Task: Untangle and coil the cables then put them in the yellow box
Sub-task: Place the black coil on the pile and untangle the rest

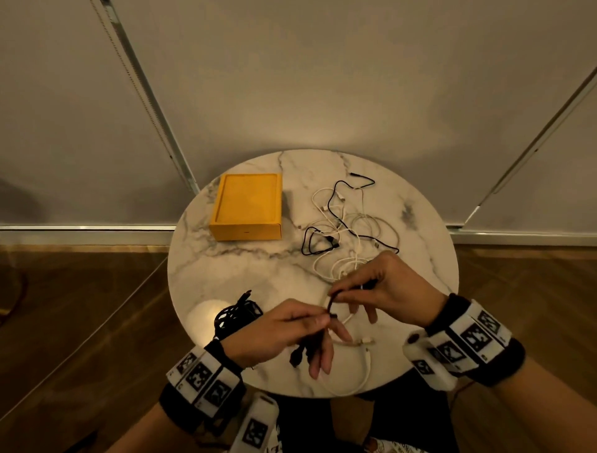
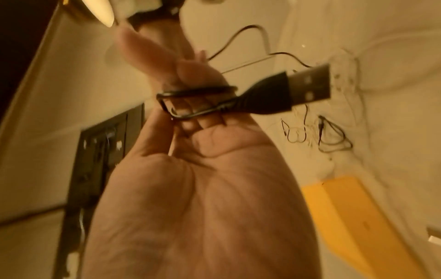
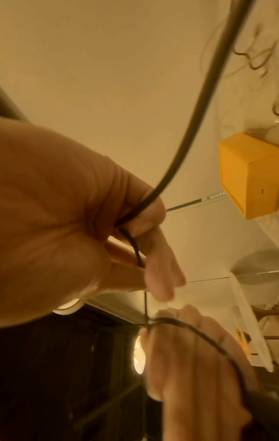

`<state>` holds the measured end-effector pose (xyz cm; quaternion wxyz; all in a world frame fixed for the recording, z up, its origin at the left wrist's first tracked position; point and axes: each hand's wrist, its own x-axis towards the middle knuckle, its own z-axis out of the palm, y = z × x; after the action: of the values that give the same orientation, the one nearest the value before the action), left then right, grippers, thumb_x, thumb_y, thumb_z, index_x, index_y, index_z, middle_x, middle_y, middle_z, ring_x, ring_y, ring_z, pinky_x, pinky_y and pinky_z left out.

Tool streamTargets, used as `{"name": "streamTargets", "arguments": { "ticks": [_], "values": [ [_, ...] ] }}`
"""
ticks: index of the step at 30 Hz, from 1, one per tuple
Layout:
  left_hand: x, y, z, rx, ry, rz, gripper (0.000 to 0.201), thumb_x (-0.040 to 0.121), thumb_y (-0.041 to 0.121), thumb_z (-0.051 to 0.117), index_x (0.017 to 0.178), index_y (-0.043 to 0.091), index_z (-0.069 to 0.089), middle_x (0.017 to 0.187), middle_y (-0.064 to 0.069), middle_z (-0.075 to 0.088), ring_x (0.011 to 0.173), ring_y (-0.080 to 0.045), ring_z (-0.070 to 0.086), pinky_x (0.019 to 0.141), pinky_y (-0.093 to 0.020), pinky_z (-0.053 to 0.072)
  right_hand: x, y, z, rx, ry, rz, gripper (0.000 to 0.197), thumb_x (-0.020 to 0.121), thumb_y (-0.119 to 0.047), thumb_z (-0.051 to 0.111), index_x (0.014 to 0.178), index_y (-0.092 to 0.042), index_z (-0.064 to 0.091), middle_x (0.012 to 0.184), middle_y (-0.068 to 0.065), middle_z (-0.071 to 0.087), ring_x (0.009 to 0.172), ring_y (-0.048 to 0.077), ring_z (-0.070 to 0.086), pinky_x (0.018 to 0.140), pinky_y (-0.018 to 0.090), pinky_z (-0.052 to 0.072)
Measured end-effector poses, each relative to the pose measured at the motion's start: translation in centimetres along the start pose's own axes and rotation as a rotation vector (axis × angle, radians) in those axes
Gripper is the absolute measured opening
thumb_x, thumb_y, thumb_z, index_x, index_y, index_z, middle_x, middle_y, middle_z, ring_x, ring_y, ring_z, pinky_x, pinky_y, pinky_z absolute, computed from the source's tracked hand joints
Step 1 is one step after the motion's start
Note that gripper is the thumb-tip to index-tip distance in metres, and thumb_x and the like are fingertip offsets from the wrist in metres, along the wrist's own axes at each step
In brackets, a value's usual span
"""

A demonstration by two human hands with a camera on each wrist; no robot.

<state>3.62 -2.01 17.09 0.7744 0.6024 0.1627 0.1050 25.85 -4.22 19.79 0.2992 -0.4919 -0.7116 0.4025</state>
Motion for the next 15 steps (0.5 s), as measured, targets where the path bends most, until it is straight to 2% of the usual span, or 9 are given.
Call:
{"name": "streamTargets", "arguments": {
  "ticks": [3,4,5,7,11,13,15],
  "values": [
    [0.0,0.5,0.2,-0.231,0.045,0.146,0.034,0.101,0.021,0.041,0.113,-0.003,0.062,0.074,-0.012,0.068,0.055,-0.018,0.063,0.059,-0.023,0.05,0.2,0.0,2.0,0.177,0.087,0.014,0.015,0.088,-0.021,0.066,0.098,-0.019,0.076,0.072,0.013,0.071,0.05,0.035,0.064,0.046,0.042,0.055],
    [0.0,0.6,0.2,-0.278,0.094,0.19,0.034,0.101,0.02,0.042,0.114,-0.005,0.061,0.072,-0.011,0.066,0.054,-0.017,0.061,0.059,-0.023,0.049,0.3,0.0,2.9,0.226,0.103,0.019,0.016,0.09,-0.021,0.063,0.101,-0.02,0.075,0.074,0.016,0.071,0.053,0.038,0.064,0.045,0.04,0.054],
    [0.1,0.6,0.1,-0.323,0.168,0.222,0.034,0.1,0.018,0.041,0.114,-0.006,0.061,0.069,-0.01,0.064,0.051,-0.016,0.058,0.058,-0.022,0.047,0.4,0.0,3.8,0.252,0.125,0.037,0.018,0.093,-0.02,0.06,0.104,-0.021,0.074,0.074,0.017,0.07,0.053,0.038,0.064,0.043,0.034,0.052],
    [0.4,0.8,-0.2,-0.396,0.33,0.272,0.034,0.097,0.015,0.04,0.109,-0.005,0.064,0.063,-0.007,0.058,0.046,-0.013,0.05,0.055,-0.022,0.043,0.6,0.3,4.9,0.247,0.181,0.102,0.02,0.097,-0.016,0.053,0.11,-0.019,0.068,0.071,0.015,0.067,0.05,0.034,0.065,0.044,0.022,0.045],
    [0.8,2.2,-0.7,-0.512,0.561,0.374,0.031,0.094,0.012,0.038,0.1,-0.004,0.064,0.059,-0.006,0.054,0.046,-0.014,0.048,0.05,-0.022,0.042,1.0,1.1,5.7,0.281,0.183,0.211,0.016,0.101,-0.017,0.045,0.105,-0.016,0.06,0.058,0.013,0.064,0.041,0.032,0.058,0.044,0.026,0.042],
    [1.2,3.2,-1.1,-0.522,0.606,0.434,0.034,0.092,0.013,0.039,0.102,-0.003,0.068,0.065,-0.007,0.059,0.053,-0.015,0.055,0.055,-0.023,0.046,1.1,0.9,6.0,0.246,0.145,0.218,0.018,0.102,-0.02,0.043,0.1,-0.016,0.061,0.049,0.01,0.058,0.036,0.025,0.048,0.044,0.026,0.039],
    [1.8,4.0,-1.6,-0.529,0.603,0.497,0.034,0.093,0.011,0.039,0.112,-0.003,0.063,0.075,-0.006,0.066,0.065,-0.016,0.063,0.063,-0.024,0.051,1.1,0.4,6.5,0.164,0.118,0.194,0.021,0.102,-0.022,0.042,0.096,-0.017,0.061,0.044,0.002,0.052,0.038,0.015,0.044,0.049,0.025,0.038]
  ]
}}
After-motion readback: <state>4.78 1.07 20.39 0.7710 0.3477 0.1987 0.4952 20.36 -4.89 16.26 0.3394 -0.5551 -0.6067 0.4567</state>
